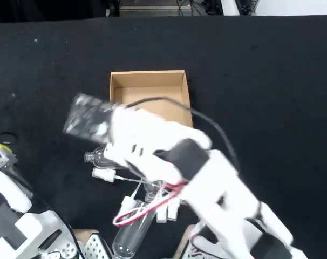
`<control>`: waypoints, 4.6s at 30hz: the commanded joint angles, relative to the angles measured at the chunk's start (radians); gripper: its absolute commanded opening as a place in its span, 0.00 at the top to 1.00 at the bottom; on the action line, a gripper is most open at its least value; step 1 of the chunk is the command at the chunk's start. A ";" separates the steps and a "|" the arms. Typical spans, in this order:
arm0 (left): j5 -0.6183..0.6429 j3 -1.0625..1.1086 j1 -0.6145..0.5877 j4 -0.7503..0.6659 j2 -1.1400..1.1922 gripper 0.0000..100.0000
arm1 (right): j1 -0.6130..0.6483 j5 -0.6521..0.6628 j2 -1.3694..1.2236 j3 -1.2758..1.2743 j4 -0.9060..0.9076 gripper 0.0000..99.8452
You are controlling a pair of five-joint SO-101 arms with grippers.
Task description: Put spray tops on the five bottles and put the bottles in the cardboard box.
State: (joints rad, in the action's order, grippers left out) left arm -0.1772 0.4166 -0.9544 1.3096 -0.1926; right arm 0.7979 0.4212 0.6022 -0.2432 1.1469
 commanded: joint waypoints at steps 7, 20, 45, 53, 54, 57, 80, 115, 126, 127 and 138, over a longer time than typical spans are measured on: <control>-0.012 -0.165 0.214 0.114 -0.279 0.89 | -0.341 -0.275 0.209 0.220 0.000 0.93; 0.137 -0.036 0.849 -0.138 -0.717 0.89 | -0.605 -0.600 0.246 0.343 -0.009 0.93; 0.143 0.886 1.201 -0.686 -1.625 0.89 | -0.249 -0.624 0.077 0.410 -0.196 0.93; 0.143 0.923 1.190 -0.697 -1.633 0.89 | -0.196 -0.621 0.061 0.456 -0.166 0.93; 0.143 0.923 1.190 -0.695 -1.633 0.89 | -0.195 -0.621 0.064 0.479 -0.144 0.93; 0.143 0.947 1.190 -0.701 -1.631 0.89 | -0.198 -0.621 0.062 0.581 -0.048 0.93; 0.143 0.964 1.190 -0.698 -1.631 0.89 | -0.094 -0.535 -0.145 0.829 0.249 0.93; 0.143 0.964 1.190 -0.695 -1.631 0.89 | -0.031 -0.470 -0.159 0.469 0.190 0.93; 0.143 0.966 1.190 -0.695 -1.631 0.89 | -0.031 -0.465 -0.159 0.426 0.187 0.85; 0.143 0.966 1.190 -0.695 -1.631 0.89 | -0.031 -0.465 -0.159 0.423 0.187 0.85; 0.143 0.966 1.190 -0.695 -1.631 0.89 | -0.031 -0.459 -0.058 0.530 0.221 0.85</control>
State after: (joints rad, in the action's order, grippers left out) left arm -0.0437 1.3940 0.2348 0.6345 -1.8128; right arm 0.7518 -0.0545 0.4457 0.1941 1.3587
